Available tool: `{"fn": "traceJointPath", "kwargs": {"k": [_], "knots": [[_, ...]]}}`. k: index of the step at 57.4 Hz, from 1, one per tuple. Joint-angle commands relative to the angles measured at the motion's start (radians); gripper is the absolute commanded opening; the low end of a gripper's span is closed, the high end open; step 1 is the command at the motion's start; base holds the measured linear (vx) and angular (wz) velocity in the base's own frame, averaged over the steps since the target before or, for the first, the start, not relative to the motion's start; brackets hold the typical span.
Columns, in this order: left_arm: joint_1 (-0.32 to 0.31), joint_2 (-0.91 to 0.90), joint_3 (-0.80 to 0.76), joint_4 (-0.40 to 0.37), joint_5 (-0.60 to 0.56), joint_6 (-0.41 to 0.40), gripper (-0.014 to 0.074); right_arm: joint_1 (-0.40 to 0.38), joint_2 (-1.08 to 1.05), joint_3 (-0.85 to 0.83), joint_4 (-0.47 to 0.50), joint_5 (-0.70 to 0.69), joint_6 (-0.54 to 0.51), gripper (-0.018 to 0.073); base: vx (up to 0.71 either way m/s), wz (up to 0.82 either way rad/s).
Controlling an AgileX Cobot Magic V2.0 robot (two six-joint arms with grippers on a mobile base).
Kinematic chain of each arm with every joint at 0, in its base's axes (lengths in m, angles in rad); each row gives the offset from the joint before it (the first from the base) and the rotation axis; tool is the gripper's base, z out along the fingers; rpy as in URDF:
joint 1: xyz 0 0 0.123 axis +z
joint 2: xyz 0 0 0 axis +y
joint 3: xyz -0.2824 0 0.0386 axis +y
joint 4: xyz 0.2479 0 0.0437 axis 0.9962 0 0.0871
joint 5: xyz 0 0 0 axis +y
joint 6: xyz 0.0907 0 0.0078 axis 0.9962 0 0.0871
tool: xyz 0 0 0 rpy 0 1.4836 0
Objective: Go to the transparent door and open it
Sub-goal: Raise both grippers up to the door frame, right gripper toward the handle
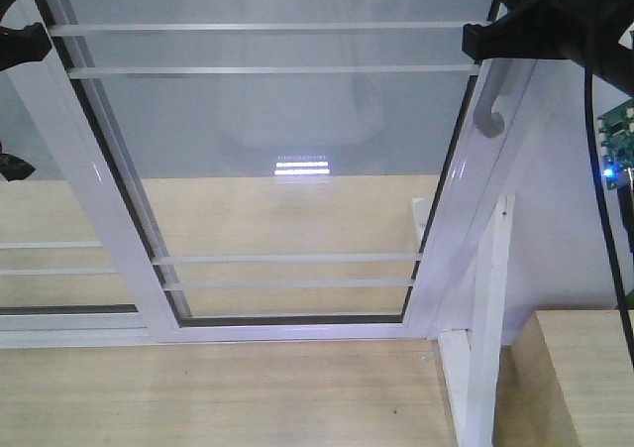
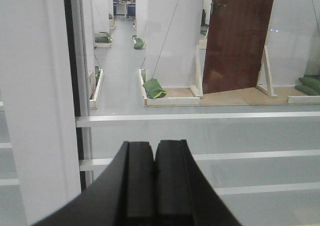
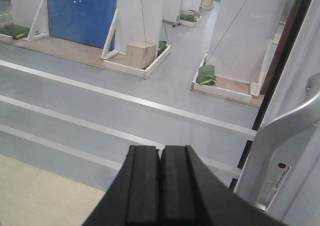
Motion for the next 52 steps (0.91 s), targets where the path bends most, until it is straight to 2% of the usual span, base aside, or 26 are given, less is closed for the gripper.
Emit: {"fn": "traceJointPath", "kwargs": {"k": [1,10,14,33,52], "knots": [[-0.004,-0.025,-0.038,-0.008,-0.087,-0.009,-0.0003,-0.032,-0.025,-0.036,0.002,-0.088,-0.002,-0.0004,0.00,0.00],[0.001,-0.025,-0.038,-0.008,-0.090,0.000,-0.0003,-0.163,-0.025,-0.036,0.044,-0.073,0.022,-0.0003,0.00,0.00],[0.006,-0.025,-0.038,-0.008,-0.091,0.000,-0.0003,-0.195,-0.025,-0.036,0.045,-0.056,0.015,-0.0003,0.00,0.00],[0.017,0.016,-0.038,-0.008,-0.124,-0.005,-0.0003,-0.196,0.006,-0.036,0.044,-0.052,-0.024,-0.0001,0.00,0.00],[0.020,0.159,-0.038,-0.008,-0.266,-0.005,0.0005,-0.196,0.119,-0.036,0.044,-0.106,-0.055,-0.0001,0.00,0.00]]}}
